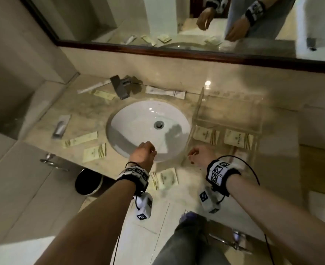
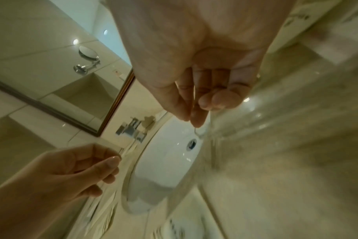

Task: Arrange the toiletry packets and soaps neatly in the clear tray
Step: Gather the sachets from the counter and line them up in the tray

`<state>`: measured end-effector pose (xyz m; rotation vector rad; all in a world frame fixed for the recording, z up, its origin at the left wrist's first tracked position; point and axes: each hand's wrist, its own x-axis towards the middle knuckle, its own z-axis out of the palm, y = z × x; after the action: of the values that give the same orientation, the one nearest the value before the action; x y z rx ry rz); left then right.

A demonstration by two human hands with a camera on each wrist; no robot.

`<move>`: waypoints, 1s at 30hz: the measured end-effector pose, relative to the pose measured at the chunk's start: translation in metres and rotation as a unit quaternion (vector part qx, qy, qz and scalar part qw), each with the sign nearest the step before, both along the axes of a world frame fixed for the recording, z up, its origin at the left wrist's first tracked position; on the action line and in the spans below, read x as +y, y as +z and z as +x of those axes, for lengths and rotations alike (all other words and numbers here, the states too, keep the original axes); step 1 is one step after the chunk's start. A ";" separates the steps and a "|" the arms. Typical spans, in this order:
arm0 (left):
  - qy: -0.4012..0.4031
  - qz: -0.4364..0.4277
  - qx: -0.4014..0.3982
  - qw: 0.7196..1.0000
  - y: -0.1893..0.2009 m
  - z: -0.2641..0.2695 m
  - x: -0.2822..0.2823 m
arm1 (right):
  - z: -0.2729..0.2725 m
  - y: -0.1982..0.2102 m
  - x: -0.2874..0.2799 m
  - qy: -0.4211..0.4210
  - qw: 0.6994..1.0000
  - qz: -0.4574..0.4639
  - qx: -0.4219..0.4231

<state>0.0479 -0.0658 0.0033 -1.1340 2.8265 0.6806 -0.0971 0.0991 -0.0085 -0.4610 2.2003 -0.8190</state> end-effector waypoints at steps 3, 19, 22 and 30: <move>0.052 0.022 -0.040 0.998 -0.012 0.046 0.002 | 0.035 -0.005 0.000 0.039 0.999 0.034 0.002; 0.206 0.367 -0.116 0.900 -0.077 0.042 -0.007 | 0.084 -0.067 -0.048 0.006 0.990 0.131 -0.060; 0.211 0.406 -0.091 0.884 -0.085 0.036 -0.020 | 0.087 -0.053 -0.047 -0.036 0.992 0.097 -0.075; 0.183 0.560 -0.022 0.808 -0.084 0.041 -0.029 | 0.090 -0.044 -0.034 -0.159 0.963 -0.056 -0.208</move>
<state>0.0885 -0.0951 -0.0809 -1.2858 1.5251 1.9009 -0.0072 0.0653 -0.0524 0.0218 1.8597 -1.1039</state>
